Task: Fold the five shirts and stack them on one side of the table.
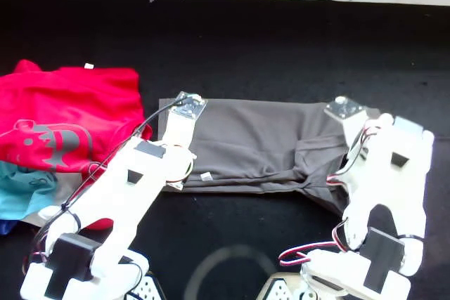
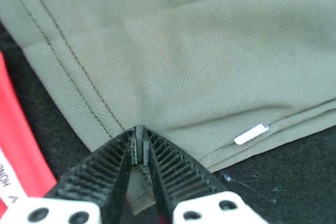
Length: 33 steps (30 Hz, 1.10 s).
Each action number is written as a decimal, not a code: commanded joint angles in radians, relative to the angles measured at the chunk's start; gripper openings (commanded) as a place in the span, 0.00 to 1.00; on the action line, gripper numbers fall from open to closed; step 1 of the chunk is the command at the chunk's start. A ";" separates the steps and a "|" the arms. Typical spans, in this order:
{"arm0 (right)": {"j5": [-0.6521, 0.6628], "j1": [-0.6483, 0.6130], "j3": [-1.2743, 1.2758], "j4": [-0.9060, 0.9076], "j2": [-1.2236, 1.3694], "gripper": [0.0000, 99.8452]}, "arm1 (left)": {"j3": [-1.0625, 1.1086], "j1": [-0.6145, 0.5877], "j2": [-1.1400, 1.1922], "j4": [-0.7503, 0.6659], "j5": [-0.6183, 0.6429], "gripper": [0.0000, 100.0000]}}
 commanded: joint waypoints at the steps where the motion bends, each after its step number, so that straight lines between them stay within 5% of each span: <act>1: -0.006 0.027 0.028 -0.070 -0.050 0.19 | 0.001 -0.013 0.001 -0.009 -0.005 0.01; 8: -0.005 0.071 0.027 -0.117 0.030 0.18 | 0.001 -0.013 0.001 -0.009 -0.005 0.01; 14: -0.008 0.064 0.022 -0.124 0.077 0.00 | 0.001 -0.013 0.001 -0.009 -0.006 0.01; 26: -0.009 0.073 -0.125 -0.125 -0.088 0.01 | 0.001 -0.013 0.001 -0.009 -0.006 0.01; 33: -0.011 0.065 -0.417 -0.125 0.125 0.01 | 0.001 -0.013 0.001 -0.009 -0.006 0.01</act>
